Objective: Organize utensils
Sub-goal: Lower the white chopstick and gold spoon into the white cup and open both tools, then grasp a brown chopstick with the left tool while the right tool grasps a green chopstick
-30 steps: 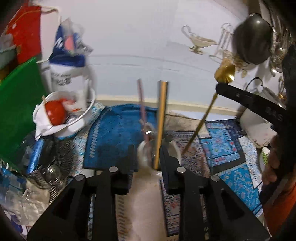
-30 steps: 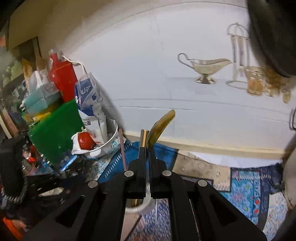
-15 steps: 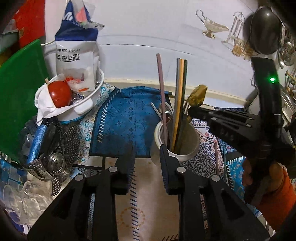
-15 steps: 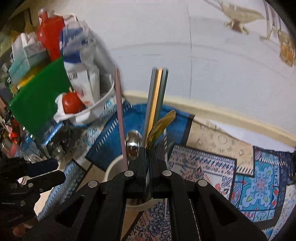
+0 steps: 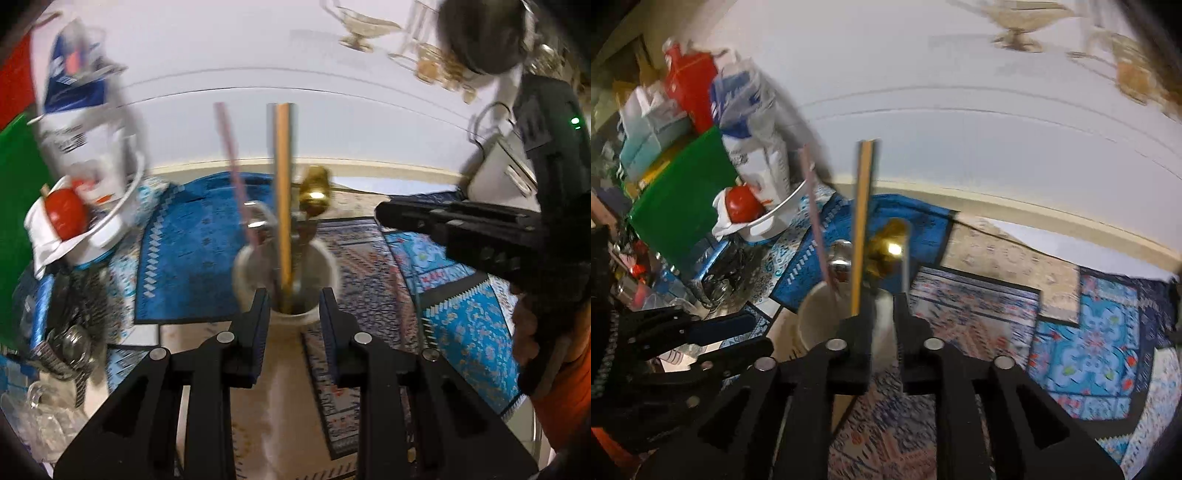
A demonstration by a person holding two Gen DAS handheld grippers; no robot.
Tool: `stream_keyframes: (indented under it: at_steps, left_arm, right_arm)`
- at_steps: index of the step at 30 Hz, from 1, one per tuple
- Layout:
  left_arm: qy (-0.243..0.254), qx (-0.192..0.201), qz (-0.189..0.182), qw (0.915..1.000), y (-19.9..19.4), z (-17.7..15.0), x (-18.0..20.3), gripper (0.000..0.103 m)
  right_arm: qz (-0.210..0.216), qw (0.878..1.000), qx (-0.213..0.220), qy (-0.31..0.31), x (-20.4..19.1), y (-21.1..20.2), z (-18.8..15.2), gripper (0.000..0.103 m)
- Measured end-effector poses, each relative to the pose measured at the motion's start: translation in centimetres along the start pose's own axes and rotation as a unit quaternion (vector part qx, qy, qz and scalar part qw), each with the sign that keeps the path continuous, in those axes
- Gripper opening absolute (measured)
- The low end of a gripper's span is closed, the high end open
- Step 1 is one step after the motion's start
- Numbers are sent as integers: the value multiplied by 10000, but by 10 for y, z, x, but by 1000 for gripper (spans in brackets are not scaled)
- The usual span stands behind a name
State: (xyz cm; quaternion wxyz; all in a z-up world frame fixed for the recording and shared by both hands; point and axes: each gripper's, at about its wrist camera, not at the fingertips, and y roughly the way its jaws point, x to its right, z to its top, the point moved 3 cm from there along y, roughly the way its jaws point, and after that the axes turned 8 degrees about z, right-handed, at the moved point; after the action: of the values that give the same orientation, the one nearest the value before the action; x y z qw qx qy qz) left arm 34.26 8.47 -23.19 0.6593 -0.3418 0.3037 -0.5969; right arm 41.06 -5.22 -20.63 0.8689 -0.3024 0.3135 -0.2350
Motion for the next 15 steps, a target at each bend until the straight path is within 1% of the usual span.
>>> stream_keyframes:
  at_steps: [1, 4, 6, 8, 10, 12, 15]
  left_arm:
    - [85, -14, -61, 9999, 2, 1, 9, 29]
    - [314, -109, -241, 9992, 12, 1, 34, 29]
    - [449, -192, -353, 9982, 21, -1, 50, 29]
    - [569, -349, -546, 9963, 33, -4, 69, 29]
    - [660, -497, -711, 9940, 43, -6, 86, 29]
    - [785, -727, -885, 9903, 62, -9, 106, 29]
    - [928, -1054, -1003, 9850, 88, -13, 128, 29]
  right_arm:
    - [-73, 10000, 34, 56, 6, -7, -3, 18]
    - [-416, 9987, 86, 295, 35, -29, -19, 19]
    - [-650, 9968, 51, 467, 55, -39, -33, 19]
    - [-909, 9935, -45, 682, 76, -42, -50, 19]
    - [-1050, 9902, -176, 907, 93, -42, -66, 19]
    - [-1102, 9869, -301, 1139, 107, -40, -83, 19]
    - [-1138, 9830, -410, 1378, 120, -35, -101, 19]
